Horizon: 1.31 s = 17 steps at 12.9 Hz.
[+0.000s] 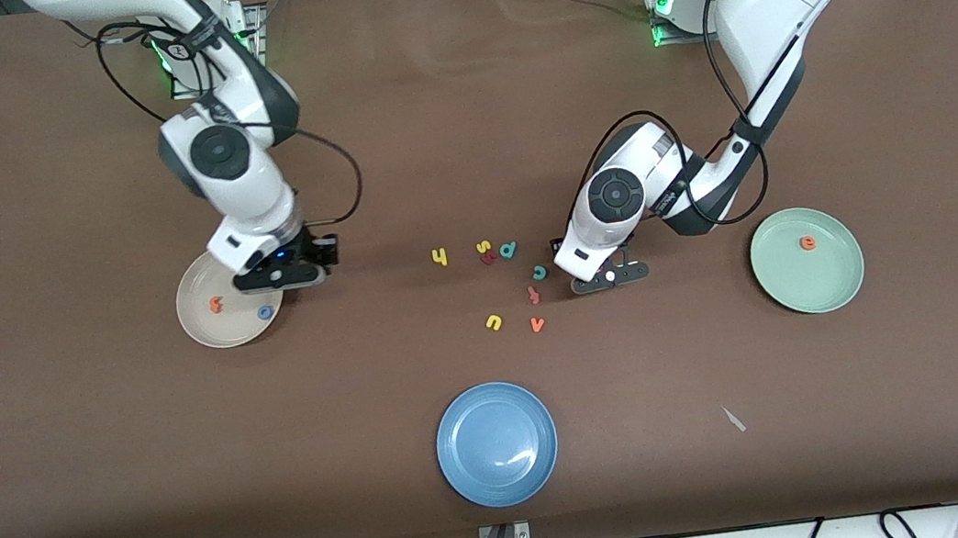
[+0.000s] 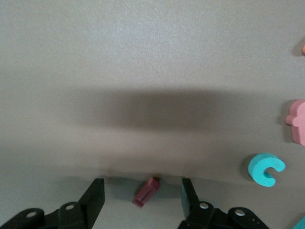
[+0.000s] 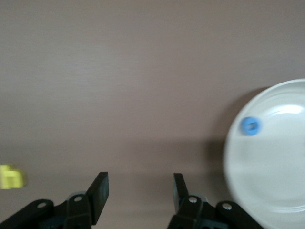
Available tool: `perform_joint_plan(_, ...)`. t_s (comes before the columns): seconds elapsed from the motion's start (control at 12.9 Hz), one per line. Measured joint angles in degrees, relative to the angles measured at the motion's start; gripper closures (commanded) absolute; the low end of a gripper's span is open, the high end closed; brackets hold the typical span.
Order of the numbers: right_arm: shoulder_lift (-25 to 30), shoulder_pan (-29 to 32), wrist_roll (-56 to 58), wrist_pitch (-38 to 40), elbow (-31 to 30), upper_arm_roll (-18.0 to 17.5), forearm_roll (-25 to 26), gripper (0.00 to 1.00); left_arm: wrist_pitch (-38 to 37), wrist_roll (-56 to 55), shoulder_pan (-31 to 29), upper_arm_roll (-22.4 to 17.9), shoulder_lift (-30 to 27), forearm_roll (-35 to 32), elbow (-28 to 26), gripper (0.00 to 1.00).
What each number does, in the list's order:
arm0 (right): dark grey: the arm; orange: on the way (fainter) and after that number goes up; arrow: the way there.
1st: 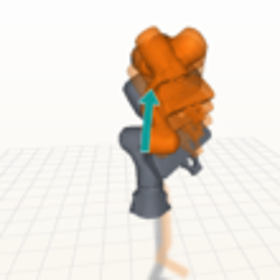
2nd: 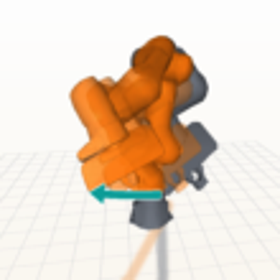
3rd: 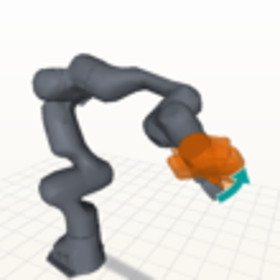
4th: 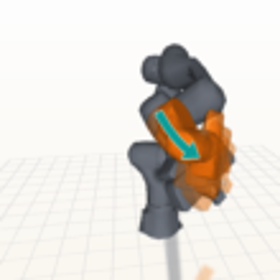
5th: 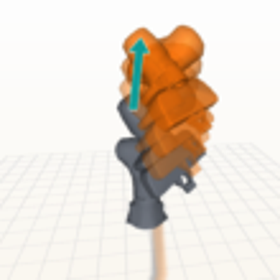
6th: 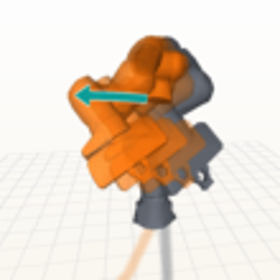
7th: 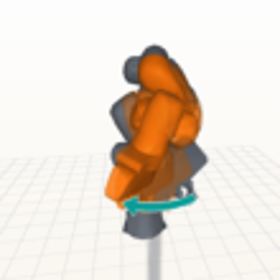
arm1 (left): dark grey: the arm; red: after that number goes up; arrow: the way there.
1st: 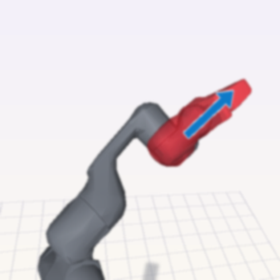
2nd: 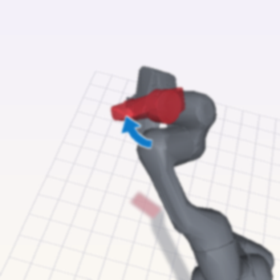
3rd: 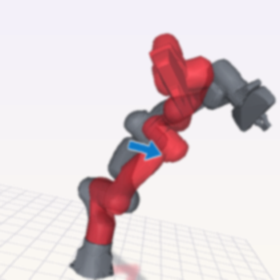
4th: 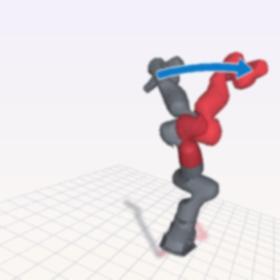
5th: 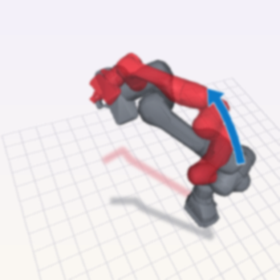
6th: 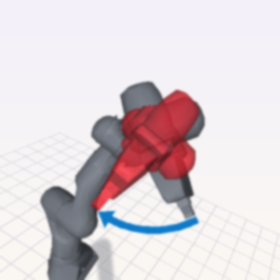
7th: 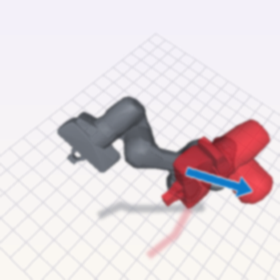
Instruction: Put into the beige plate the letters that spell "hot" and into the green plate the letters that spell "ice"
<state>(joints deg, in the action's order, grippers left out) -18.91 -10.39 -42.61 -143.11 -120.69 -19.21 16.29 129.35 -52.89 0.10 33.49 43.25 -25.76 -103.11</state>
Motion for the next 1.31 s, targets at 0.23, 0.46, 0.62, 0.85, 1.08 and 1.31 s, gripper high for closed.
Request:
perform_joint_plan(0.23,-4.3,-4.4,-8.7,0.0,4.6,-1.9,0.0,0.35,0.2,-0.1,0.1,0.2,0.1,-0.1,0.2,0.58)
perform_joint_plan(0.46,-9.3,-7.4,-10.3,-0.3,9.7,-2.0,0.0,0.31,0.2,-0.3,0.1,0.3,0.1,-0.1,0.2,0.69)
perform_joint_plan(0.62,-12.4,-8.6,-10.3,-1.9,11.9,-2.0,0.5,0.29,0.2,-0.4,0.1,0.3,0.1,-0.1,0.3,0.85)
perform_joint_plan(0.85,-15.2,-9.6,-10.3,-4.4,12.5,-2.0,3.1,0.29,0.2,-0.6,0.1,0.4,0.1,-0.1,0.4,1.00)
perform_joint_plan(1.08,-17.1,-9.8,-10.3,-6.2,12.6,-2.0,6.7,0.29,0.1,-1.7,-0.3,0.3,0.0,-0.1,0.5,1.00)
perform_joint_plan(1.31,-19.3,-11.6,-10.3,-7.7,12.7,-2.0,7.2,0.30,-0.4,-2.6,-4.7,2.9,-1.7,3.4,2.1,1.00)
